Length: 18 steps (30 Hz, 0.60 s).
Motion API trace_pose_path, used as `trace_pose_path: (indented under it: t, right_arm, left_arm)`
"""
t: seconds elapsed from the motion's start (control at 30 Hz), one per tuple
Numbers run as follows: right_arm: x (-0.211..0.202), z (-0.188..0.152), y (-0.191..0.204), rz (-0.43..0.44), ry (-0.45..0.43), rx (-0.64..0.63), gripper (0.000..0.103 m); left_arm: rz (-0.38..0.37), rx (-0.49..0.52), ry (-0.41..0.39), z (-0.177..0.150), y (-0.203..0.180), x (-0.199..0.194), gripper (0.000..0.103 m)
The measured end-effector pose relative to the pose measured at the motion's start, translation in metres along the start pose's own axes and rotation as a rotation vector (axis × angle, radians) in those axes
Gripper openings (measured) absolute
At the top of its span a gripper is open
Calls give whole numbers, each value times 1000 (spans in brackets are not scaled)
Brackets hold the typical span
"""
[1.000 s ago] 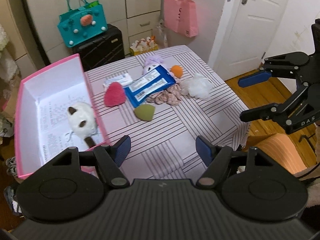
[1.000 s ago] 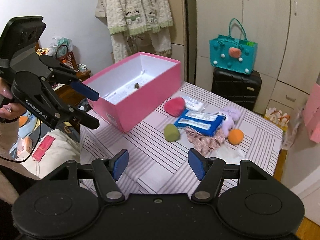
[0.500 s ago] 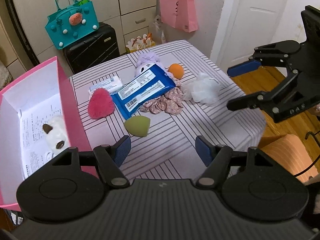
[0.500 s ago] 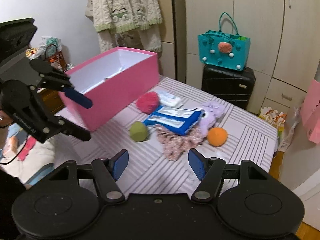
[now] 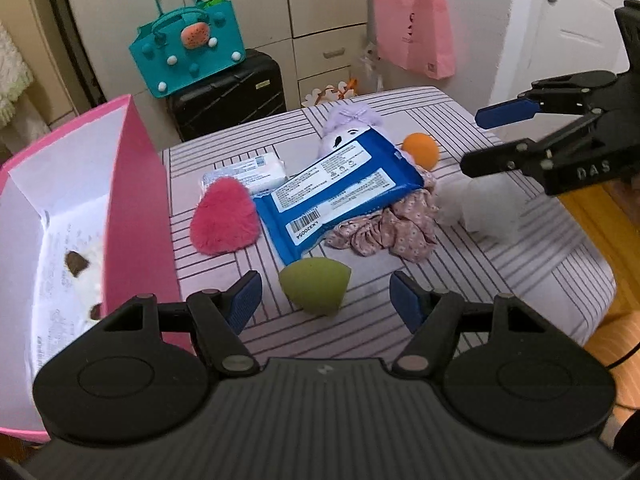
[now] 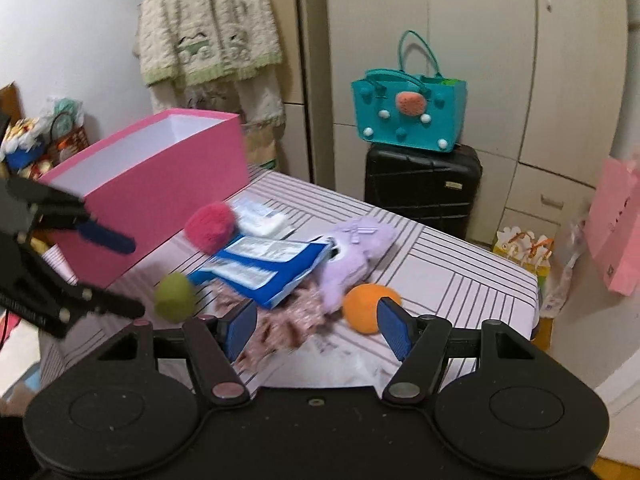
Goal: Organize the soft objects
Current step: 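Grasp the green sponge with the left tool while the right tool grasps the orange sponge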
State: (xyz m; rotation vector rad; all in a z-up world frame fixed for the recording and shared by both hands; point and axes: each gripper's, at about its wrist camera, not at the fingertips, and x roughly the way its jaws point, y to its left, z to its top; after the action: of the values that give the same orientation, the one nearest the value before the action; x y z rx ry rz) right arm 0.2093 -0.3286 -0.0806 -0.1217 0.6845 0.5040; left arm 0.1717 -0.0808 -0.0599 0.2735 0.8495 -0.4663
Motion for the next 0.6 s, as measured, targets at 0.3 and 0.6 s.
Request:
trace_pose_path:
  t: [0.3, 0.6]
  right_arm:
    - [41, 1, -36, -10, 41, 130, 64]
    - [65, -8, -47, 10, 62, 168, 56]
  left_arm:
    - [25, -84, -27, -1, 5, 28, 66]
    - [63, -192, -65, -8, 14, 39, 62]
